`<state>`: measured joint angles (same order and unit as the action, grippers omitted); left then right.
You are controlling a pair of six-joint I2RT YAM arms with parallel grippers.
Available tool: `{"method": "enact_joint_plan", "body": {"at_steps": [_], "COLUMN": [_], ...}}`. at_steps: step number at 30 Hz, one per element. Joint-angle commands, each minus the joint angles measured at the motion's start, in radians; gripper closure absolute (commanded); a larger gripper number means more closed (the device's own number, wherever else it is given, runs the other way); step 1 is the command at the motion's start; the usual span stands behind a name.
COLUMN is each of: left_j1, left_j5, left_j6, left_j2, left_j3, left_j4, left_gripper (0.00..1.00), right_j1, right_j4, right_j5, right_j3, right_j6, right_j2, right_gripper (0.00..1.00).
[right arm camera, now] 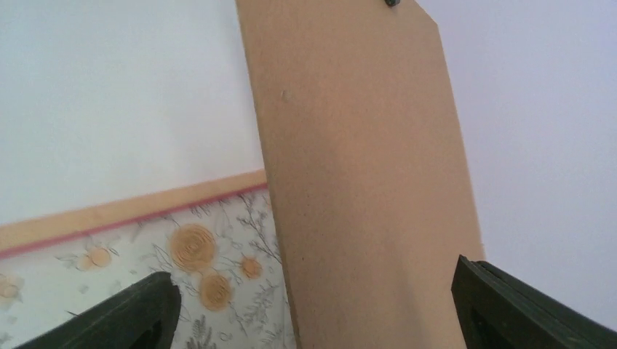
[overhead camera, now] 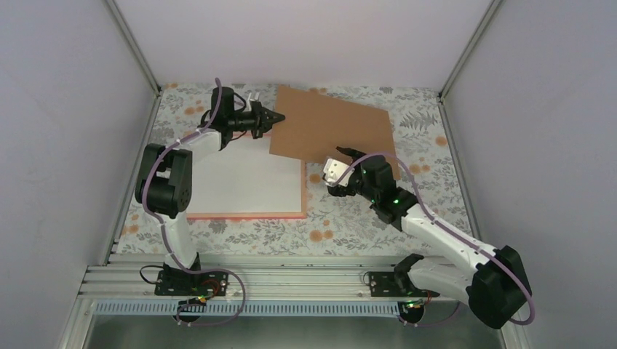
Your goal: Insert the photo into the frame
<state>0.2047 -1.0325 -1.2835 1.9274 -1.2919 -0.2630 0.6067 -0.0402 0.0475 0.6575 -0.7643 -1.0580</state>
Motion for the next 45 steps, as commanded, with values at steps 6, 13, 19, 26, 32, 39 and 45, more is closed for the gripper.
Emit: {"method": "enact_joint_plan", "body": {"at_steps": [6, 13, 19, 26, 32, 39, 45], "left_j1": [-0.005, -0.005, -0.033, -0.093, -0.143, -0.118, -0.048], "left_j5": [-0.046, -0.044, 0.028, 0.255, 0.201, -0.009, -0.022], "left_j6": [-0.122, -0.079, 0.321, 0.933, 1.481, 2.063, 2.355], "left_j2": [-0.085, -0.094, -0.124, -0.179, -0.222, -0.261, -0.162], "left_j3": [0.075, 0.073, -0.082, -0.331, -0.500, -0.584, -0.771], "left_j4": [-0.116, -0.081, 0.219, 0.550, 0.756, 1.099, 1.432], "left_gripper": [0.98, 0.97, 0.42, 0.00, 0.00, 0.00, 0.06], "right_j1": [0.038, 0.037, -0.015, -0.152, -0.286, -0.336, -0.336], "right_j4": [0.324, 0.305, 0.003, -0.254, -0.490, -0.625, -0.660], "right_j5": [-0.267, -0.283, -0.158, 0.069, 0.315, 0.510, 0.598], "right_j3": [-0.055, 0.002, 0.234, 0.443, 0.611, 0.688, 0.719], "right_j6": [-0.245, -0.272, -0.107, -0.026, -0.045, -0.122, -0.151], "right_j2": [-0.073, -0.106, -0.116, -0.123, -0.134, -0.108, -0.089], "right_gripper": [0.38, 0.95, 0.96, 0.96, 0.96, 0.96, 0.96]}}
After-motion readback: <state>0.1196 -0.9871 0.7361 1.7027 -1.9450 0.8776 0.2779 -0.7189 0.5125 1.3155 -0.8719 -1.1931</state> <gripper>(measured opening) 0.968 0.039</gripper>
